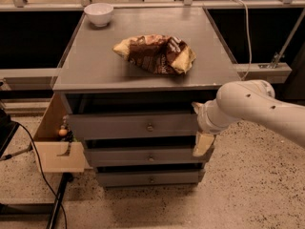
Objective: Open top drawer
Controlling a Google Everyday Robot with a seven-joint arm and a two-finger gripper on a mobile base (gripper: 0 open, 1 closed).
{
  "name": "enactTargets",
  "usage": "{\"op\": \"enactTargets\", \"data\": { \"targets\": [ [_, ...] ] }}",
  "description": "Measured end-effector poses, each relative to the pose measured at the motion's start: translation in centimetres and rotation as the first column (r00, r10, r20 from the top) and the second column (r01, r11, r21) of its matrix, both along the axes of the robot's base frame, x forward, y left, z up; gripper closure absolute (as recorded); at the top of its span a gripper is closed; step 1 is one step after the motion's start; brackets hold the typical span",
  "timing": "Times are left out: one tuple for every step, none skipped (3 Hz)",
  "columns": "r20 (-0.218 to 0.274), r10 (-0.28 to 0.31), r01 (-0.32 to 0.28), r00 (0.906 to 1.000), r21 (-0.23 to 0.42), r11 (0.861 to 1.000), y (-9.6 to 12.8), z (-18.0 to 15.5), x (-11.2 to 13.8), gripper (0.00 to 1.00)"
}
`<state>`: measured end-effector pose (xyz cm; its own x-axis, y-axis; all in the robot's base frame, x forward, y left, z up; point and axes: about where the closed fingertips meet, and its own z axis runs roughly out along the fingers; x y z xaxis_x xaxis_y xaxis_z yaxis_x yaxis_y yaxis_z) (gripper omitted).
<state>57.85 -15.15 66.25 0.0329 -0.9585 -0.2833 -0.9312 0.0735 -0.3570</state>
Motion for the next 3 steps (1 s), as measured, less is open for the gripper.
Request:
{"op": "enactTargets", "data": {
  "targets": [
    [0.005, 0.009, -0.009, 0.9999, -0.034, 0.999, 0.2, -0.5, 1.2, 0.00],
    [-0.010, 0.006, -0.007, 0.9999, -0.041, 0.999, 0.3, -1.1, 2.3, 0.00],
    [-0.044, -0.011, 0.010, 0.9990, -0.040, 0.999, 0.0, -1.9, 3.3, 0.00]
  ]
}}
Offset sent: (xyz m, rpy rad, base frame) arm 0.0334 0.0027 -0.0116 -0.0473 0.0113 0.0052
